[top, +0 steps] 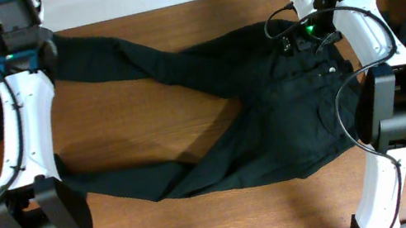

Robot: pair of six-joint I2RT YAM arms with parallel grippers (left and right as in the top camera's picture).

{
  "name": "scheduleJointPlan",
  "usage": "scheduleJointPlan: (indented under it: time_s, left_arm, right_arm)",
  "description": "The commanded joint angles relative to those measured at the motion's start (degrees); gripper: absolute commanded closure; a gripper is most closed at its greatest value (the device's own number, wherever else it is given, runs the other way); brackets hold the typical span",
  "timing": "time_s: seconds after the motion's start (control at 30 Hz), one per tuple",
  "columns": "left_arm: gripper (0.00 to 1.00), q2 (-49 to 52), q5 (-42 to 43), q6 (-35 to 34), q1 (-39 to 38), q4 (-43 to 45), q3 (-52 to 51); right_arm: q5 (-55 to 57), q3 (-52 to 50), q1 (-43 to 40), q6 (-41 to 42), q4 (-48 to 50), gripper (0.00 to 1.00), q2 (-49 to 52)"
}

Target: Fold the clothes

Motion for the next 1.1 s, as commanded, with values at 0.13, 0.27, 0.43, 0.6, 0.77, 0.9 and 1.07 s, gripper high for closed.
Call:
scheduleJointPlan:
  time_s: [0.13,0.27,0.43,0.6,0.77,0.9,1.07]
  left_arm:
    - [1.0,-1.31,15.87,1.95,5.31,7.93,0.96]
    - [1.0,-1.18,22.12,1.95,7.72,5.46,0.26]
    - [1.0,0.17,28.39,1.9,10.88,3.43,-3.8]
    - [1.0,1.62,28.35,1.92,12.92,3.43,-9.2]
    - [1.0,1.73,28.11,1.95,13.7,3.5,-13.11]
    - [1.0,1.95,25.14,1.92,13.73,3.65,-15.98]
    - [1.0,2.05,22.71,1.92,14.25,5.6,-19.96]
  right_arm:
    - [0.7,0.92,-0.11,0.02,-0.09,0.01,-2.8]
    - [0.7,0.92,-0.11,0.02,-0.09,0.01,-2.8]
    - [0.7,0.92,-0.11,0.02,-0.09,0.01,-2.8]
    - [0.7,0.92,-0.11,0.02,-0.09,0.01,-2.8]
    - [0.7,0.92,-0.11,0.0,-0.09,0.01,-2.8]
    - [0.72,0.92,-0.11,0.02,-0.11,0.01,-2.8]
    - [0.72,0.92,-0.11,0.02,-0.11,0.01,-2.8]
